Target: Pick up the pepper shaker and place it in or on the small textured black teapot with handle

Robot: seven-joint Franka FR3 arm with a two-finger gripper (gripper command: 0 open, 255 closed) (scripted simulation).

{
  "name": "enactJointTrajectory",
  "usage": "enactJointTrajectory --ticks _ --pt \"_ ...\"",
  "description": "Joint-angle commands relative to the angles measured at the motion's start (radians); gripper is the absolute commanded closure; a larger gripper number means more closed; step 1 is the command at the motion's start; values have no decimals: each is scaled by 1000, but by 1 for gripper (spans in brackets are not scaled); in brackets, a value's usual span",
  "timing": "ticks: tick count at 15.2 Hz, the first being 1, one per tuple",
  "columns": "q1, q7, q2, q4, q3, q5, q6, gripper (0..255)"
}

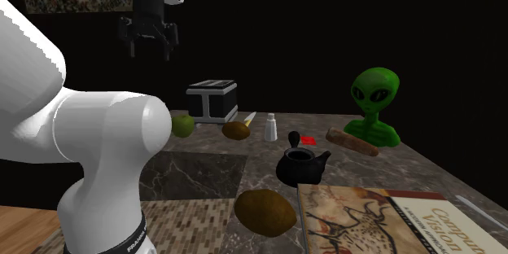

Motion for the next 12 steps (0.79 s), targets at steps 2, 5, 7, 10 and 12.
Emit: enactJointTrajectory --ticks 2,5,7,10,12 --pt "-7 -18 13 -7 -17 -13 20 0" --pt "-28 -70 61 -20 -69 -50 80 0" --pt "-42 -104 98 -22 -104 -71 121 0" --pt "-60 -154 162 -18 -157 -99 182 0" --pt "-70 -188 209 -10 -192 -113 222 0"
